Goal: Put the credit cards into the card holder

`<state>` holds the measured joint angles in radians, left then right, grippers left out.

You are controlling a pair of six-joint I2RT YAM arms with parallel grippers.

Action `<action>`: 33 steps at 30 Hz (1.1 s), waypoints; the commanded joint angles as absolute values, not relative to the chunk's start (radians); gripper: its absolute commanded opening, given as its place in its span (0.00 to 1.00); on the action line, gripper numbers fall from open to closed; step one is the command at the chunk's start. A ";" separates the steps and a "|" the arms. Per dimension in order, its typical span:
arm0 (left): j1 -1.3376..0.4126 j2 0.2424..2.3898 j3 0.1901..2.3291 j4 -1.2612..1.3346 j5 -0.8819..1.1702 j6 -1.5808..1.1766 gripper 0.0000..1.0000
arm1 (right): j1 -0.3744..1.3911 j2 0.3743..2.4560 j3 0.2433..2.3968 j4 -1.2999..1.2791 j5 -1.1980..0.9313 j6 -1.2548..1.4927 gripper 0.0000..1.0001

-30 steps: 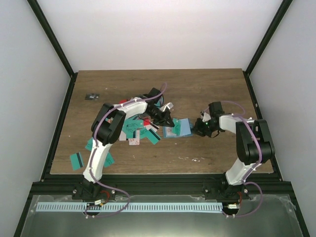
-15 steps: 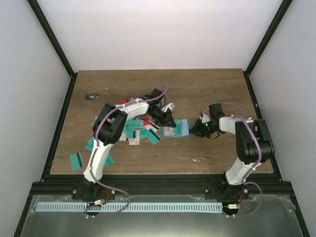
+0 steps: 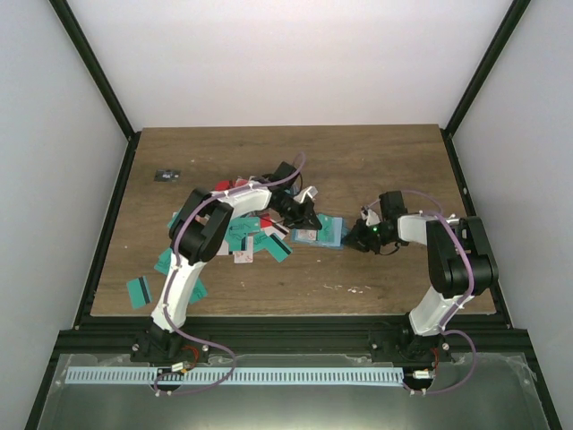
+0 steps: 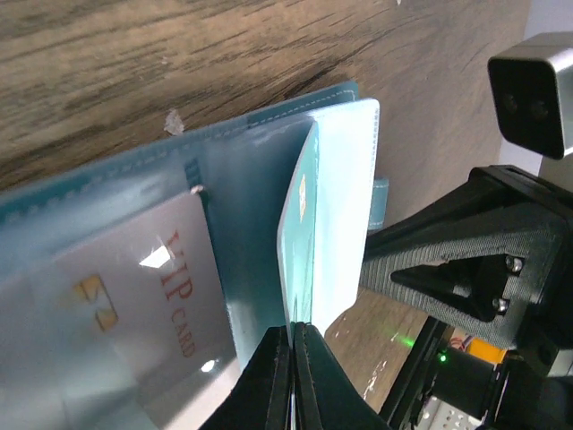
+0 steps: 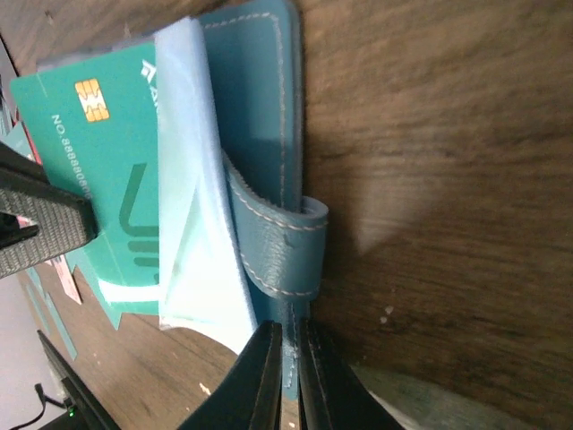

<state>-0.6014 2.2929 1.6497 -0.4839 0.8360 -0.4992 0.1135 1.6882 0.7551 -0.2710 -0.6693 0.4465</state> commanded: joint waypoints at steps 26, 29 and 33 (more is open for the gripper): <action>-0.644 2.448 1.854 -0.774 0.898 -0.178 0.04 | 0.123 1.767 0.810 -0.364 -0.635 0.395 0.09; -0.642 2.462 1.876 -0.831 0.889 -0.131 0.04 | 0.123 1.772 0.826 -0.383 -0.616 0.385 0.09; -0.635 2.454 1.868 -0.888 0.882 -0.092 0.04 | 0.123 1.777 0.847 -0.404 -0.602 0.375 0.09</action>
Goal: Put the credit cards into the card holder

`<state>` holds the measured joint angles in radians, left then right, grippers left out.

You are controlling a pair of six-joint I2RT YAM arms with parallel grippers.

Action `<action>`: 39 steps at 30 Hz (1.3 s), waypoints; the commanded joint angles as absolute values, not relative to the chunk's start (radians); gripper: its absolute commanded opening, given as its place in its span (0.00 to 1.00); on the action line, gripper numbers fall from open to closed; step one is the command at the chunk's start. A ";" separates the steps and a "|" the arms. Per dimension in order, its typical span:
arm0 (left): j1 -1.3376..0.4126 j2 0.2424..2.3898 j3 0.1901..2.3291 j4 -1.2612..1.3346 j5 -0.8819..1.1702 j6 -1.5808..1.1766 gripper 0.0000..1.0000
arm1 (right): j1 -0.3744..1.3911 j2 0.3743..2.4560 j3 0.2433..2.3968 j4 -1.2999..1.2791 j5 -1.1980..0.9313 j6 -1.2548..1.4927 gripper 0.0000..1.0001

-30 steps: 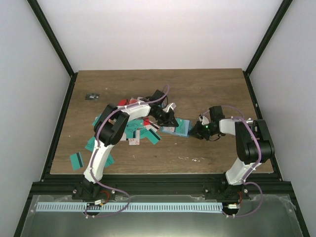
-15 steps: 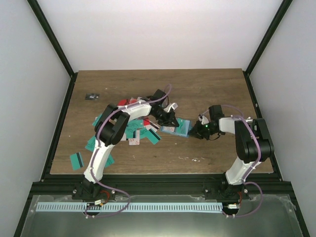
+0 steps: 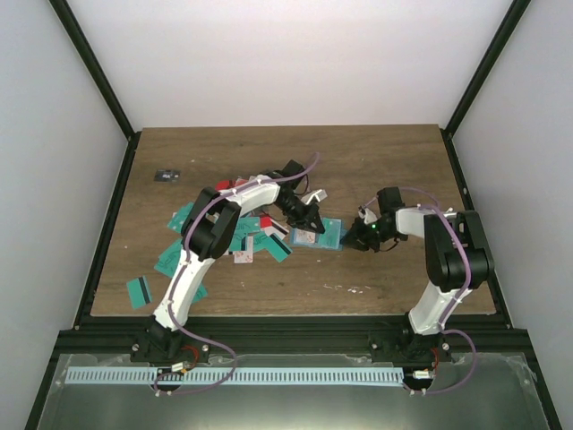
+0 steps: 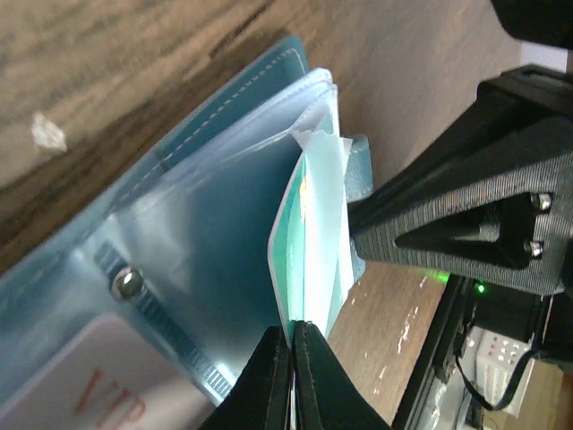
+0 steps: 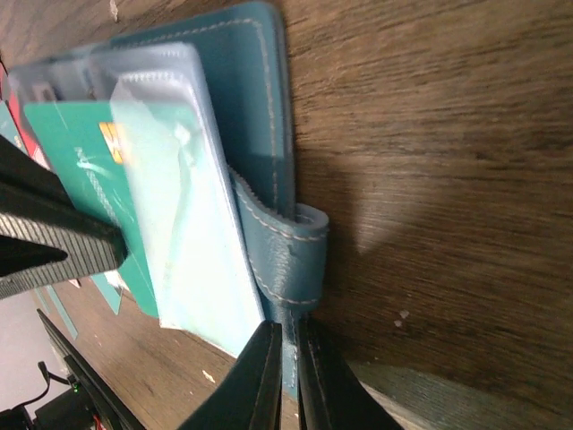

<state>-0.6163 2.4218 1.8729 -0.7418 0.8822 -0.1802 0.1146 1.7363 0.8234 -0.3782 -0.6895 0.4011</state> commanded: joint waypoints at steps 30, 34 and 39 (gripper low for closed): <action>-0.657 2.420 1.761 -0.593 0.783 -0.465 0.09 | 0.124 1.750 0.845 -0.413 -0.648 0.381 0.09; -0.657 2.395 1.756 -0.626 0.760 -0.456 0.13 | 0.124 1.733 0.846 -0.432 -0.636 0.368 0.09; -0.660 2.361 1.759 -0.652 0.742 -0.439 0.20 | 0.124 1.698 0.842 -0.449 -0.630 0.363 0.09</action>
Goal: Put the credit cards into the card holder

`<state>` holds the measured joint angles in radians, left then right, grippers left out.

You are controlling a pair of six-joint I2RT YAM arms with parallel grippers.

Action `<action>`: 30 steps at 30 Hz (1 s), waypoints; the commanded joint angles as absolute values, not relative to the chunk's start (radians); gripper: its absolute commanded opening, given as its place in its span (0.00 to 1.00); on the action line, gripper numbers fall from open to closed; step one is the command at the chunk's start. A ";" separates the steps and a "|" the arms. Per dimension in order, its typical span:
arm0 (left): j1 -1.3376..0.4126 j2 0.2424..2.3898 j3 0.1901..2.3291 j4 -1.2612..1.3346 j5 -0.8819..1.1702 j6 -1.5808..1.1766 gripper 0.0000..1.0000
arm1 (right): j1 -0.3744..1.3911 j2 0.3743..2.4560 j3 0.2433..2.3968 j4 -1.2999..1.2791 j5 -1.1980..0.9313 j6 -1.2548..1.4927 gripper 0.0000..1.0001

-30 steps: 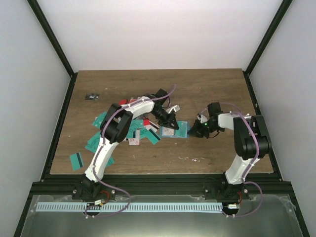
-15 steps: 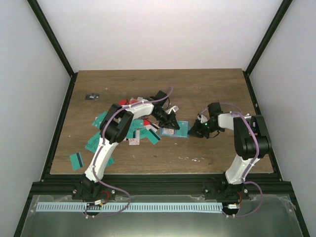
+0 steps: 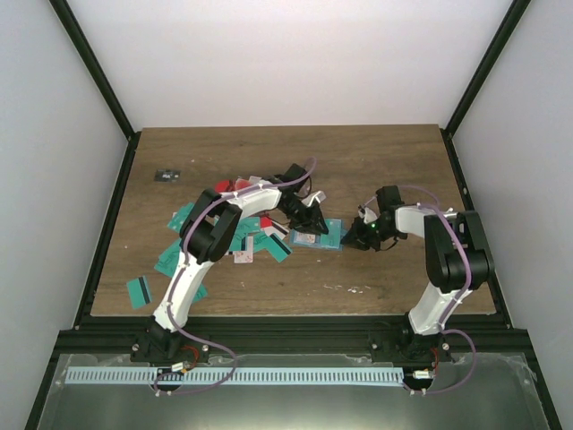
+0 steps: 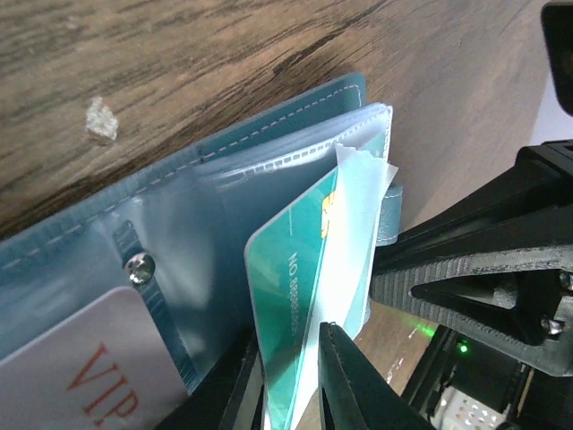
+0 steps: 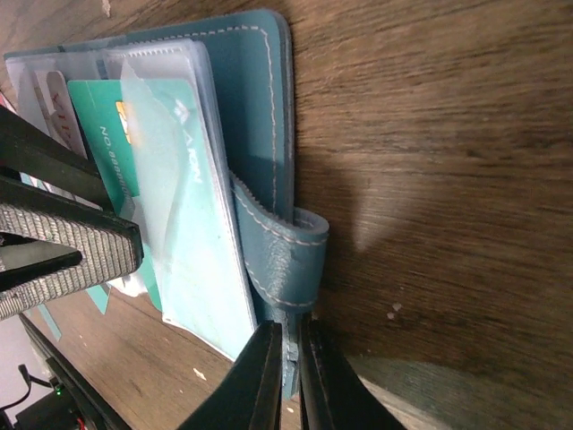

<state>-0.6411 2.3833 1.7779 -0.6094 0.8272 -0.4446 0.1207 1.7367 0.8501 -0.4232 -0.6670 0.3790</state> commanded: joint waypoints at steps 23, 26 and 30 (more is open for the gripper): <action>-0.703 2.183 1.781 -0.798 0.322 -0.412 0.32 | 0.124 1.562 0.773 -0.340 -0.764 0.478 0.27; -0.694 2.220 1.814 -0.794 0.319 -0.423 0.20 | 0.124 1.570 0.719 -0.221 -0.844 0.573 0.27; -0.694 2.288 1.879 -0.801 0.327 -0.441 0.12 | 0.124 1.589 0.674 -0.108 -0.865 0.656 0.27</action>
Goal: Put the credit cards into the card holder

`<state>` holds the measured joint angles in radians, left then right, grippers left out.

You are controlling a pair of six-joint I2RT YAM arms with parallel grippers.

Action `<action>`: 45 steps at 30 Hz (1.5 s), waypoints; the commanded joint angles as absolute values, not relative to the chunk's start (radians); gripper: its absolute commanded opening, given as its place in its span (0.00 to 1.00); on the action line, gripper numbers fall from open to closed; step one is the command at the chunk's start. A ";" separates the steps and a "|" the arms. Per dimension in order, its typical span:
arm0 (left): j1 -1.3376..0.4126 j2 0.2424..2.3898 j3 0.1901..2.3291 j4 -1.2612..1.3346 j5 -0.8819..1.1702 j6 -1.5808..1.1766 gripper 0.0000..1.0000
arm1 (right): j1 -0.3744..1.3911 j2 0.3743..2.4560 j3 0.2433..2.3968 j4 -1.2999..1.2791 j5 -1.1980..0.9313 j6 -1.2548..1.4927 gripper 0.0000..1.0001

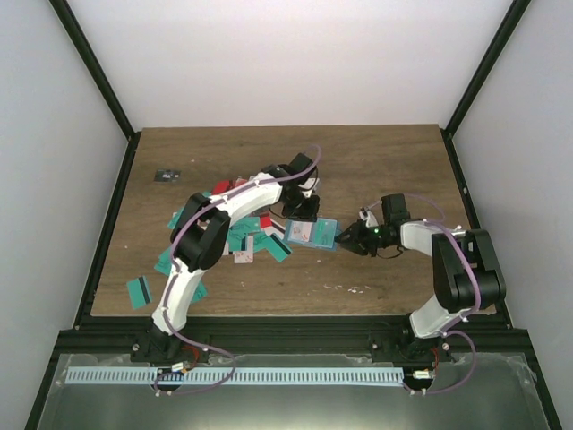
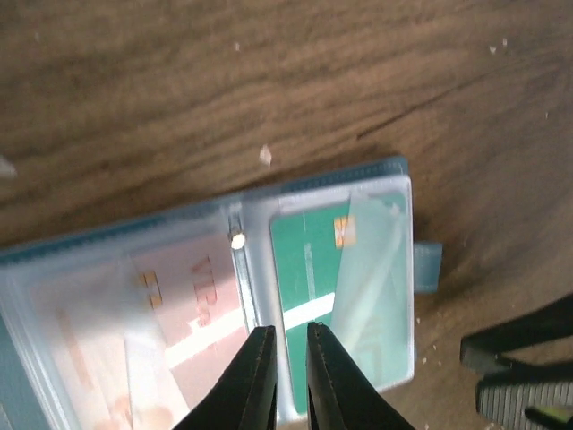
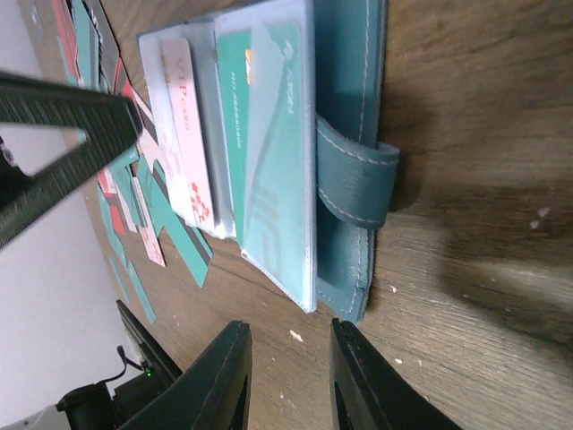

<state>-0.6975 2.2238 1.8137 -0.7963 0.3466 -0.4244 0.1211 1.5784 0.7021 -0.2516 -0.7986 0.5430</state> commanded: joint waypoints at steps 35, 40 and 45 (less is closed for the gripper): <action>-0.700 2.356 1.829 -0.853 0.327 -0.427 0.07 | 0.158 1.767 0.754 0.029 -0.895 0.778 0.29; -0.701 2.351 1.828 -0.849 0.332 -0.441 0.06 | 0.185 1.733 0.741 0.042 -0.896 0.799 0.30; -0.704 2.348 1.828 -0.850 0.342 -0.440 0.06 | 0.190 1.744 0.743 0.044 -0.851 0.796 0.33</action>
